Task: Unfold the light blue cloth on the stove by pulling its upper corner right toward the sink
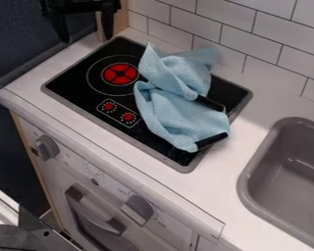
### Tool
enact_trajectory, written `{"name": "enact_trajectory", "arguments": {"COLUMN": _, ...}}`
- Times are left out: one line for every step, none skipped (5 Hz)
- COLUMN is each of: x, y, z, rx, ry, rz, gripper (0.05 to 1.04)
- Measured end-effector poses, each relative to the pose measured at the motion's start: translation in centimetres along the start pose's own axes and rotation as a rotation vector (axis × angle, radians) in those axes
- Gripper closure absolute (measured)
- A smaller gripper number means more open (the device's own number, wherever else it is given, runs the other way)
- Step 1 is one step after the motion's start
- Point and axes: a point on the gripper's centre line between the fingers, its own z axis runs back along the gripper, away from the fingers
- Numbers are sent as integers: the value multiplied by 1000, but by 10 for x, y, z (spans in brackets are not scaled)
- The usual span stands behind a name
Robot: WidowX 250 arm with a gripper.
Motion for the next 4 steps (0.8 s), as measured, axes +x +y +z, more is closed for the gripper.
{"name": "enact_trajectory", "arguments": {"x": -4, "y": 2, "z": -12, "rx": 12, "ry": 38, "rz": 4, "gripper": 83}}
{"name": "enact_trajectory", "arguments": {"x": -8, "y": -7, "z": -14, "rx": 56, "ry": 36, "rz": -30, "gripper": 83}}
{"name": "enact_trajectory", "arguments": {"x": -14, "y": -11, "z": -19, "rx": 67, "ry": 48, "rz": -31, "gripper": 83}}
{"name": "enact_trajectory", "arguments": {"x": -15, "y": -14, "z": -19, "rx": 92, "ry": 41, "rz": -25, "gripper": 83}}
